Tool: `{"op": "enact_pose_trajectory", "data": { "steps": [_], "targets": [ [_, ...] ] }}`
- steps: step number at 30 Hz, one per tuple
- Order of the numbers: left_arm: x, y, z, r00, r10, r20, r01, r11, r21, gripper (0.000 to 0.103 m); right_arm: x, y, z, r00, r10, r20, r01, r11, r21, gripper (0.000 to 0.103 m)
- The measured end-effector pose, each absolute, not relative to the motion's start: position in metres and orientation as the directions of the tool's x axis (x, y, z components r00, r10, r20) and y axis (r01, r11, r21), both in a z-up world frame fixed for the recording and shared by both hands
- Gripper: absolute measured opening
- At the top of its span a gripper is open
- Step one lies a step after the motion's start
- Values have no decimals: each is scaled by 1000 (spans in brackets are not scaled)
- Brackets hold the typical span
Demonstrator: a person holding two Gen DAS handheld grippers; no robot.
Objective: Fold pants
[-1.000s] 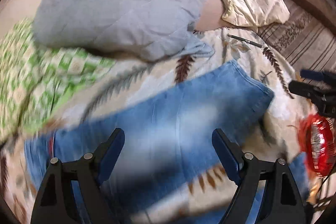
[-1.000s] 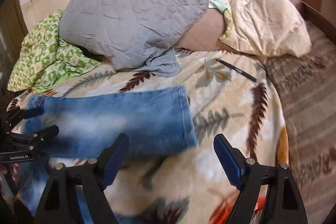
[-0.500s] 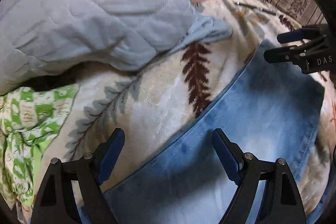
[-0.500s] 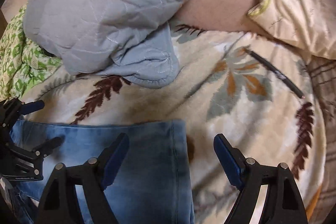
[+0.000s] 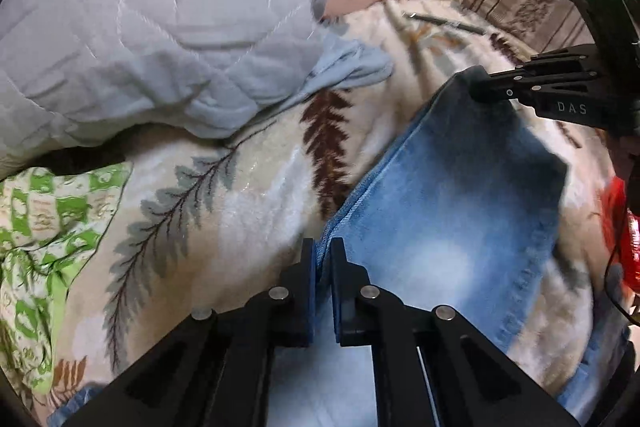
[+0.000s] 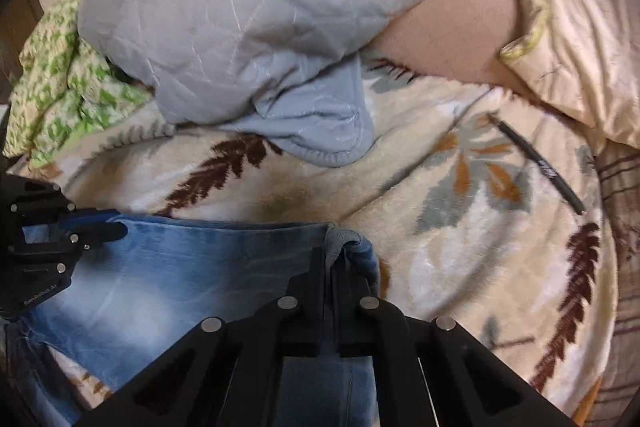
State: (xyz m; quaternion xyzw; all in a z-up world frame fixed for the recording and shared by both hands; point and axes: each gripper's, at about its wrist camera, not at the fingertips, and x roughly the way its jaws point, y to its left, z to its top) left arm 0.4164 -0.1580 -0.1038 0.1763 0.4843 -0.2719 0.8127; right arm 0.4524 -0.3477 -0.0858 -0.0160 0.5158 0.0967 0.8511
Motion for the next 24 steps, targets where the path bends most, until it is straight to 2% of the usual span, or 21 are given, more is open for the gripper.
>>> {"op": "enact_pose_trajectory", "data": {
  "steps": [5,13,19,24],
  "targets": [
    [374,-152,-70,425,-292,-857,634,771,52,6,409,-362,-46,518,191,-834,-186,977,108,3],
    [262,-142,-21,484,-353,-801,648,759,57,5,275,-372,4,626,249,-739,-204,967,153,3],
    [162,-137,-25,483,-416,-771,680,733,31,4,170,-368,3,651,286,-703,-218,958,188,3],
    [98,-145,-58,423,-428,-799,719,695,8,4,89,-369,-31,614,278,-739,-195,960,200,3]
  ]
}}
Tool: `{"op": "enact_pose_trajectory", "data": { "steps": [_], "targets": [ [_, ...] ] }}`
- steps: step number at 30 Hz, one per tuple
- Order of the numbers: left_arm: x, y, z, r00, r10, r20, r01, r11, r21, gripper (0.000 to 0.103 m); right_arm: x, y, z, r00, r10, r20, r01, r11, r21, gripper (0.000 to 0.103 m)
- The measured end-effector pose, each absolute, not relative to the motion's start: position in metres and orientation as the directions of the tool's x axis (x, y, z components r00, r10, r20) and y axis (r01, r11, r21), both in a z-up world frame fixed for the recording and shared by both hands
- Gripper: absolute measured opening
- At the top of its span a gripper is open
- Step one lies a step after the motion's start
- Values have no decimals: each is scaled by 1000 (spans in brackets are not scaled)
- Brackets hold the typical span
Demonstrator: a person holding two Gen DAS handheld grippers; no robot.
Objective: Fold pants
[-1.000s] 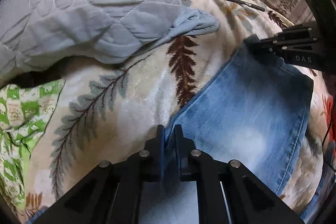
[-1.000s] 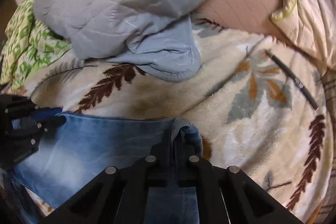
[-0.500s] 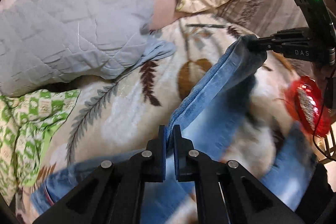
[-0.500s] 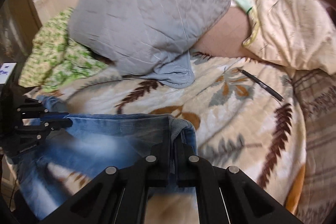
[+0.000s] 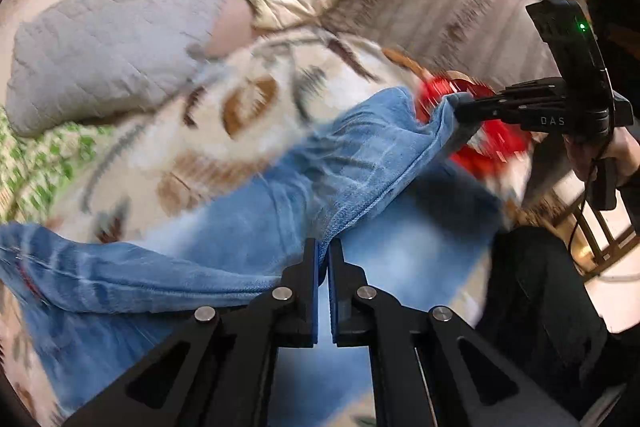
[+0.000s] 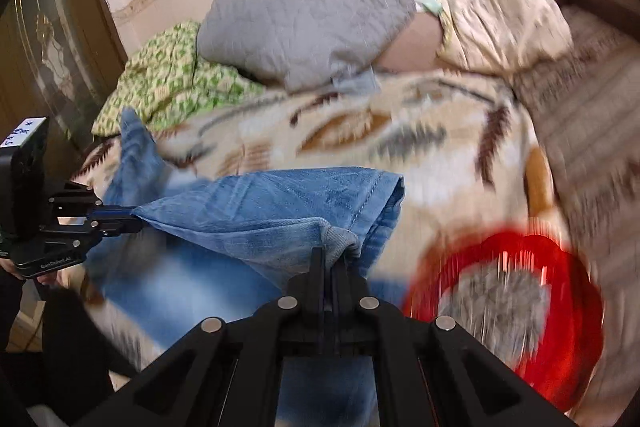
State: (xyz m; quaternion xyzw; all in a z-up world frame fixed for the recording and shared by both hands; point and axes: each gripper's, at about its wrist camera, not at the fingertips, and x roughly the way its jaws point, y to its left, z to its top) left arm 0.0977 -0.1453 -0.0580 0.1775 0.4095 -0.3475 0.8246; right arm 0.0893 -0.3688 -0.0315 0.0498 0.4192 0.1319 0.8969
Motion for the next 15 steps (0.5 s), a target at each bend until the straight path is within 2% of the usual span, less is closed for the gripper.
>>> {"op": "enact_pose_trajectory", "data": {
  "steps": [8,15],
  "targets": [
    [56,-146,-118,312,-426,-849,726,683,-76,4,8,-356,-85,509,274,-816,-170,961,217,3],
    [52,-149,-142,296,-397,-868,710,700,-78,5,1,-351,-113,457,251,-854,-142,968,208,3]
  ]
}}
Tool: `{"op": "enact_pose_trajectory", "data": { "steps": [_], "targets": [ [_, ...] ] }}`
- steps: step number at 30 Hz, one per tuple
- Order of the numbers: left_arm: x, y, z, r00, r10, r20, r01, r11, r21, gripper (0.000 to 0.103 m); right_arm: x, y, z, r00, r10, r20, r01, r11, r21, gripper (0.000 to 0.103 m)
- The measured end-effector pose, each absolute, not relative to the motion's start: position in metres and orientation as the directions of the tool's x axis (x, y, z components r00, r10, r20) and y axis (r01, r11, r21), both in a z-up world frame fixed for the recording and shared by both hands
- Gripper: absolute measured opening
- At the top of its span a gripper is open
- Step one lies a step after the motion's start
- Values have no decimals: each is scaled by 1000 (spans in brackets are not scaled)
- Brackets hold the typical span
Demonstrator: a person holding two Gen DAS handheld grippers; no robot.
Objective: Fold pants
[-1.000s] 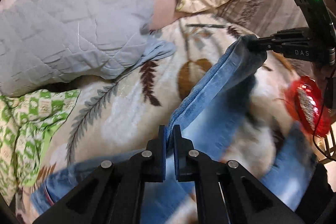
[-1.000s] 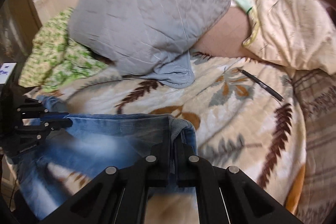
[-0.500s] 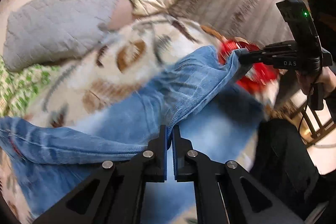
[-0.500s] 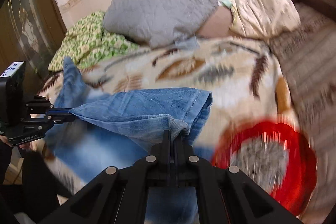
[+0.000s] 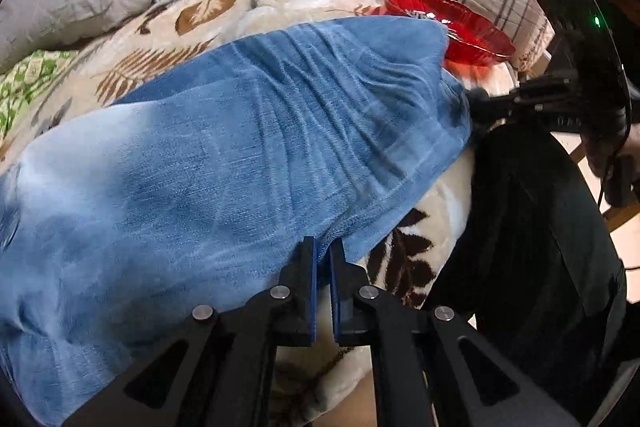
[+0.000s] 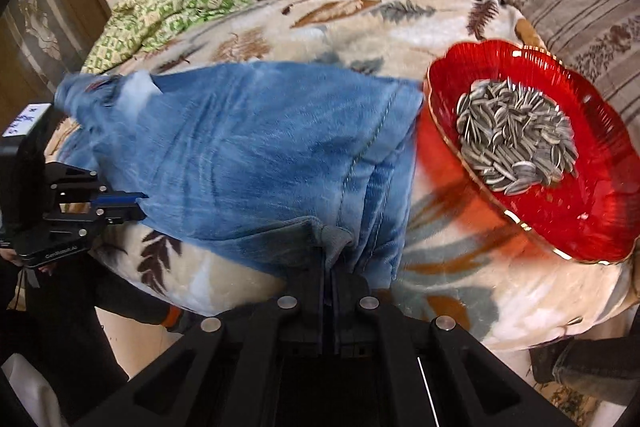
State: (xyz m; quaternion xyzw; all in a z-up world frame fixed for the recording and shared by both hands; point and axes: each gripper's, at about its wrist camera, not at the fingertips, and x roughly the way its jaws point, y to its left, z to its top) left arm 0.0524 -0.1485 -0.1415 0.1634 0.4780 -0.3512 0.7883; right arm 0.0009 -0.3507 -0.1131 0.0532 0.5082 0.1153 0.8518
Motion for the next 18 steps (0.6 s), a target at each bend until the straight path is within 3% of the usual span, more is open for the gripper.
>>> {"op": "enact_pose_trajectory", "data": {
  "steps": [4,6,7,8,9,10,13,18],
  "targets": [
    [51,-152,-142,305,-377,-875,713,700,-53,6,4,-349,-113,439,236,-867,-125,971,201,3],
    [52,-152,-138,297,-376,-878,703,708,-66,12,5,-348,-108,437,223,-871,-119,975,191,6],
    [54,-152,-134,296,-378,-877,688,722,-78,38,5,-348,-104,436,211,-875,-112,977,180,8],
    [52,-146,-125,311,-398,-863,665,740,-101,83,3,-348,-99,439,195,-877,-105,981,165,10],
    [49,-135,-110,359,-437,-825,642,757,-122,98,0,-349,-89,454,174,-874,-98,985,145,11],
    [47,-128,-101,398,-458,-795,628,768,-128,103,-2,-348,-80,467,159,-870,-95,987,129,20],
    [49,-106,-76,466,-445,-765,588,802,-109,103,-7,-348,-55,527,117,-842,-79,993,89,92],
    [60,-57,-64,534,-350,-770,473,878,-72,103,-4,-328,-11,629,146,-764,-128,988,83,93]
  ]
}}
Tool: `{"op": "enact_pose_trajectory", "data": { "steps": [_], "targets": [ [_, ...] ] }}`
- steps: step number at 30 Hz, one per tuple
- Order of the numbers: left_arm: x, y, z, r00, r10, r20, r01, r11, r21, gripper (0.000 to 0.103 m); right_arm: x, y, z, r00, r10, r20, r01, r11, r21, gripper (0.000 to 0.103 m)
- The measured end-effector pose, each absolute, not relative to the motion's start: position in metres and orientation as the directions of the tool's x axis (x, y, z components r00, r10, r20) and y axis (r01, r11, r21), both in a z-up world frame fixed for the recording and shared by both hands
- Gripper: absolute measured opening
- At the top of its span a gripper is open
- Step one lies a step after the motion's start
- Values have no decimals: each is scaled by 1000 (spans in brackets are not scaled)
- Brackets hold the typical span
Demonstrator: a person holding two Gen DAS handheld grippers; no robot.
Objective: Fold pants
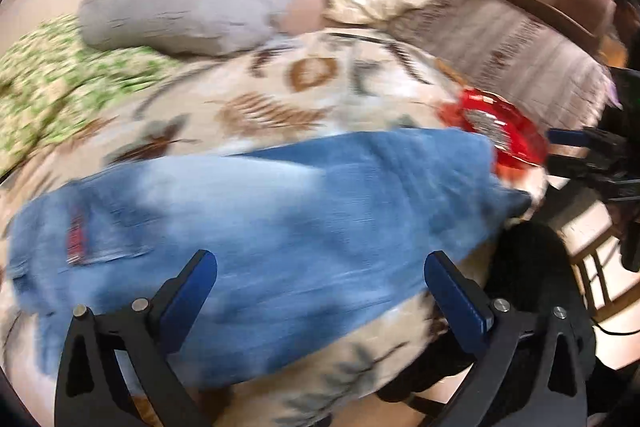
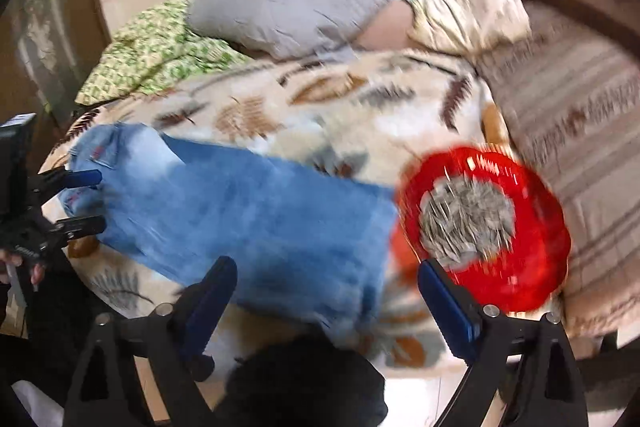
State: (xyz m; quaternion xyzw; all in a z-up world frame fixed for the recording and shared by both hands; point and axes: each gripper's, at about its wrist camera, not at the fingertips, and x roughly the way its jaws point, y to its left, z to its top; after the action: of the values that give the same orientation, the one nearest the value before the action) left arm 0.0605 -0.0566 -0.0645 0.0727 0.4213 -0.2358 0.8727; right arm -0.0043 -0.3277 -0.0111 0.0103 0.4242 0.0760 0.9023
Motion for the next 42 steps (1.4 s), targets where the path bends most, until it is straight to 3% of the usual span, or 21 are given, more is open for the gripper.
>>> {"op": "enact_pose_trajectory", "data": {
  "steps": [15,25,27,31,32,33,34,37,42],
  "targets": [
    [70,161,-58,618,-50,-785,41,999,-31,103,73,-90,-22,497,449,-743,-558,821,123,93],
    [119,172,-93,578,-78,-812,85,996,-35,103,98,1,-49,490,388,-781,-602,798,19,92],
    [129,169,-99,565,-103,-819,104,993,-53,103,103,7,-56,496,357,-792,-592,806,-7,87],
    [136,166,-103,551,-174,-816,133,984,-120,102,111,11,-65,472,336,-815,-579,815,0,59],
    [136,166,-103,555,-190,-810,144,981,-132,79,112,11,-66,466,336,-818,-580,814,3,45],
    [134,165,-103,555,-211,-805,160,976,-145,54,114,12,-69,447,348,-824,-589,808,22,38],
    [134,164,-106,540,-195,-818,156,979,-130,23,114,12,-70,437,358,-825,-596,803,33,28],
    [131,165,-107,531,-196,-824,158,979,-130,22,109,18,-72,447,360,-819,-621,784,6,14],
    [124,170,-85,557,-220,-801,159,975,-157,22,104,18,-62,458,373,-807,-640,768,-8,10]
  ]
}}
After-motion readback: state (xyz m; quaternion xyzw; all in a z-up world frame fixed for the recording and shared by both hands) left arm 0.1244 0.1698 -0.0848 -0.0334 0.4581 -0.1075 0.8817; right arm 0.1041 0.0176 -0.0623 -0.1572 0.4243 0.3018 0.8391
